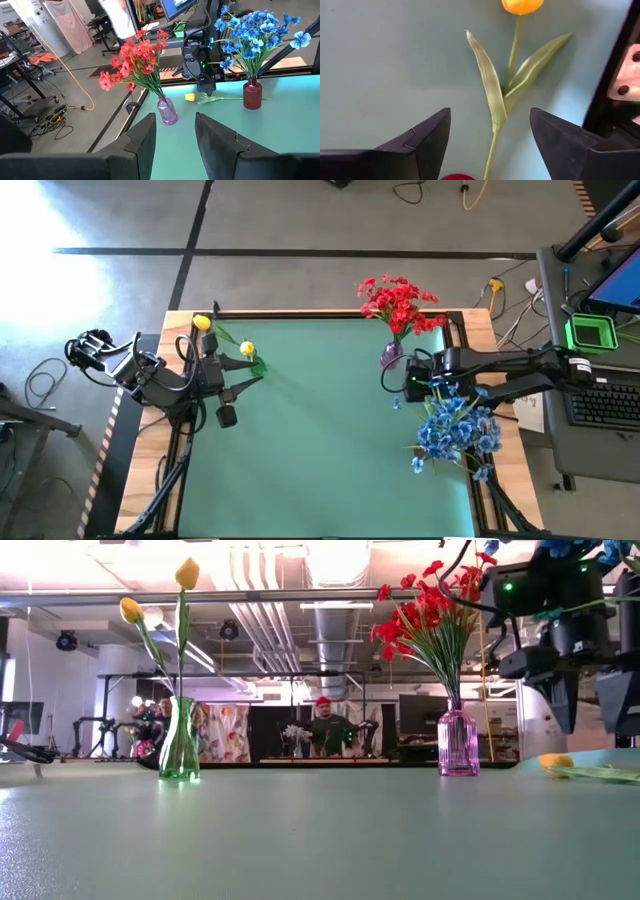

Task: Sort flowers into vase by color
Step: Put the yellow tulip into the green vase

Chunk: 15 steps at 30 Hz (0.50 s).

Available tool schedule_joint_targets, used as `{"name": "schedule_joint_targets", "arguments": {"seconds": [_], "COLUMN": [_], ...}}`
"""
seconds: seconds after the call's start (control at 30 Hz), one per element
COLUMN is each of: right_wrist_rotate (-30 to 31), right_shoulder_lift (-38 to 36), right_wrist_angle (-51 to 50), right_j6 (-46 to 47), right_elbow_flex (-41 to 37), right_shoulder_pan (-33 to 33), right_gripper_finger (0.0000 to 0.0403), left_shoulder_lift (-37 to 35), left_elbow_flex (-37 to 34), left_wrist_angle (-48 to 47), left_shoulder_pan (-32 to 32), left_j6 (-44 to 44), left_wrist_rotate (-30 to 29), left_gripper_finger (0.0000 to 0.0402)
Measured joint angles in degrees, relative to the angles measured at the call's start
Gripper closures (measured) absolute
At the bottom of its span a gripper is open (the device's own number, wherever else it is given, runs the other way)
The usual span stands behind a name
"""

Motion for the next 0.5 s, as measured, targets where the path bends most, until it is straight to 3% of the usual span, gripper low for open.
{"name": "schedule_joint_targets", "arguments": {"seconds": [0.5], "right_wrist_rotate": [0.2], "right_shoulder_lift": [5.11], "right_wrist_angle": [8.62], "right_j6": [0.18], "right_elbow_flex": [-6.5], "right_shoulder_pan": [-0.04], "right_gripper_finger": [0.0151], "left_shoulder_lift": [0.0], "left_elbow_flex": [0.0], "left_wrist_angle": [-1.1], "left_shoulder_pan": [0.01], "left_j6": [-1.05], "left_wrist_rotate": [0.0], "left_gripper_finger": [0.0278]}}
